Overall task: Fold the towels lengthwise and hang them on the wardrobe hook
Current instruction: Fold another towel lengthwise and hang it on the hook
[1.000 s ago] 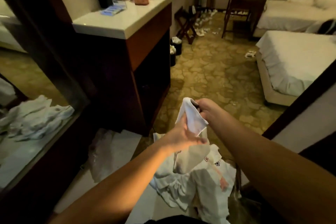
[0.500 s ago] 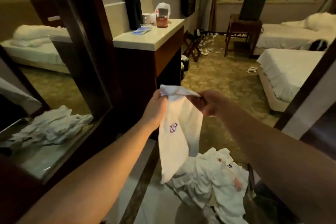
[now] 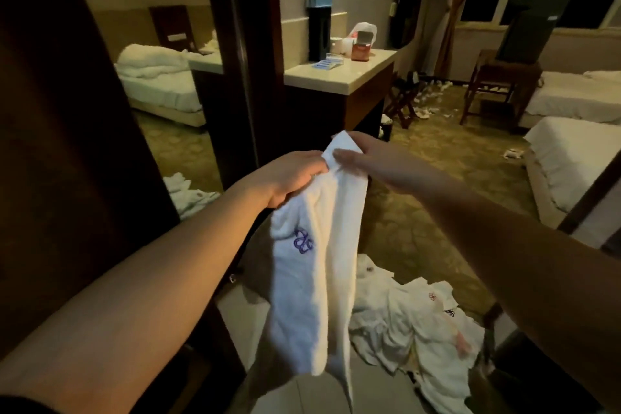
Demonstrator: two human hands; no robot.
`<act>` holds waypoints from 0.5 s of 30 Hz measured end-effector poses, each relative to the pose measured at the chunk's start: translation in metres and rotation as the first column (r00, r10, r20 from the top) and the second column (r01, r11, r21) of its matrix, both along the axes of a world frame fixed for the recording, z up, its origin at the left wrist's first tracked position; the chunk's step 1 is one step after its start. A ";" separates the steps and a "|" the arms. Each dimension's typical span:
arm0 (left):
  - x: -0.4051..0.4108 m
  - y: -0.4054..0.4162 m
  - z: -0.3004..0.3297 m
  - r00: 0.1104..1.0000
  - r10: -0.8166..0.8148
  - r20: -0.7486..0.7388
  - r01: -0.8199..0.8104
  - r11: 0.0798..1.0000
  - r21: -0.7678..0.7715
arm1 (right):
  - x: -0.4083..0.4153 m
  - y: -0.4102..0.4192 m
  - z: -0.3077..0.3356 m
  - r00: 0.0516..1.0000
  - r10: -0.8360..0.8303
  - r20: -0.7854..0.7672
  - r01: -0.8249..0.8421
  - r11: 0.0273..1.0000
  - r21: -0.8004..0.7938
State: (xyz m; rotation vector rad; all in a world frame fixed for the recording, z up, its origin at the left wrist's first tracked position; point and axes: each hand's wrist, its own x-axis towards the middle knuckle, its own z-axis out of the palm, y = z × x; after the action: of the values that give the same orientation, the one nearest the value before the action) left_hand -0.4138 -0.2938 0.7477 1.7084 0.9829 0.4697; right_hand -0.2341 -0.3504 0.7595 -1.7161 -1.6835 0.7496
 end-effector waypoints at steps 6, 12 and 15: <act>-0.080 -0.074 -0.006 0.995 0.093 -0.023 -0.093 0.996 0.003 | -0.073 -0.051 -0.001 0.988 0.088 0.127 -0.109 0.980 0.166; -0.167 -0.163 -0.020 0.968 0.245 -0.060 -0.245 0.970 0.005 | -0.140 -0.102 -0.004 0.993 0.109 0.040 -0.116 0.931 0.347; -0.213 -0.209 -0.026 0.919 0.376 -0.117 -0.371 0.927 0.059 | -0.178 -0.129 -0.005 0.979 0.203 -0.006 -0.186 0.907 0.377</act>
State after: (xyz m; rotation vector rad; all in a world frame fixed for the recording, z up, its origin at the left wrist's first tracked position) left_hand -0.6264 -0.5028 0.7219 1.5985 1.4129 0.6345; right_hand -0.4121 -0.4797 0.7543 -1.2725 -1.8463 0.5044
